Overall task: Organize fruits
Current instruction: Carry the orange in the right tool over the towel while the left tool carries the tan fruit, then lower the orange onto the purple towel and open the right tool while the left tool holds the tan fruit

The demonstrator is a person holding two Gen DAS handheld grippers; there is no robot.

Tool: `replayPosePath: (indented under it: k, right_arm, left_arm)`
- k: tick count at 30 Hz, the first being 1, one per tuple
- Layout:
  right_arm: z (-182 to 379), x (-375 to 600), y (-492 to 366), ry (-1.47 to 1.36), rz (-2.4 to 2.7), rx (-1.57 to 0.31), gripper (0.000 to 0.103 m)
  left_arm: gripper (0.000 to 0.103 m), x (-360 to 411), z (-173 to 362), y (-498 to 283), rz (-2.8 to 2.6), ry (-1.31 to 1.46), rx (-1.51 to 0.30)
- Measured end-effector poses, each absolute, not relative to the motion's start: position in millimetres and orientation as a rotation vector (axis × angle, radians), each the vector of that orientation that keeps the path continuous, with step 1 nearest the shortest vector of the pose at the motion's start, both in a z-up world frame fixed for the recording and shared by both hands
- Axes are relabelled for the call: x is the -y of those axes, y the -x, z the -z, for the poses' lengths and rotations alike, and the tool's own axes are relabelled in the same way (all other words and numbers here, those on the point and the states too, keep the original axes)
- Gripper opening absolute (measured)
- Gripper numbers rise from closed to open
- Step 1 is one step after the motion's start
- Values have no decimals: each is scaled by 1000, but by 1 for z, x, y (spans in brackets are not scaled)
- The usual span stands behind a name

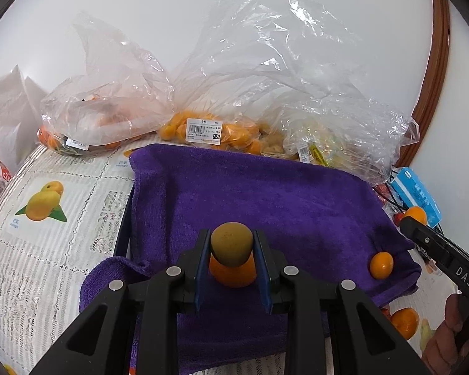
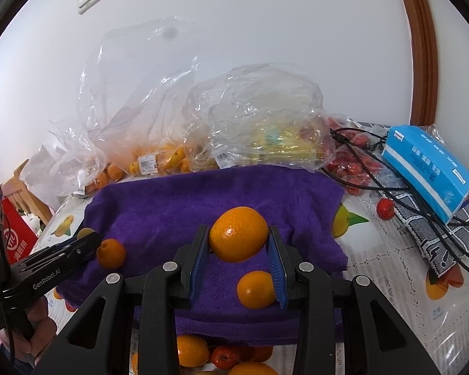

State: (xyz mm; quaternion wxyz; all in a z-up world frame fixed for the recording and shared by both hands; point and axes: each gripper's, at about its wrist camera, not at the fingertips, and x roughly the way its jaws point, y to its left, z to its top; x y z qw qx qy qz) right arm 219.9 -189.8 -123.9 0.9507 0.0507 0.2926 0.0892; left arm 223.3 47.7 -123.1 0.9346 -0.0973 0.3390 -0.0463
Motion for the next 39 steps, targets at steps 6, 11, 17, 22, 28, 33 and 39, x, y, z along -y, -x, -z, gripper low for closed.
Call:
replayPosePath:
  k: [6, 11, 17, 22, 28, 33, 39]
  right_arm:
    - [124, 197, -220, -120, -166, -594, 36]
    - [124, 201, -220, -136, -162, -596, 36]
    - [124, 199, -220, -124, -157, -597, 36]
    - [124, 203, -222, -131, -149, -595, 36]
    - [126, 204, -223, -140, -150, -607, 36]
    - [130, 197, -225, -125, -163, -620, 36]
    - [136, 185, -225, -90, -182, -636, 36]
  left_arm:
    - [26, -48, 123, -224, 94, 204, -699]
    - [26, -48, 121, -225, 93, 204, -694]
    - [26, -48, 121, -225, 92, 207, -696]
    - [26, -50, 122, -226, 90, 213, -703]
    - [26, -50, 123, -228, 85, 216, -711]
    - [26, -49, 122, -227, 83, 212, -711]
    - [26, -47, 124, -228, 83, 208, -719]
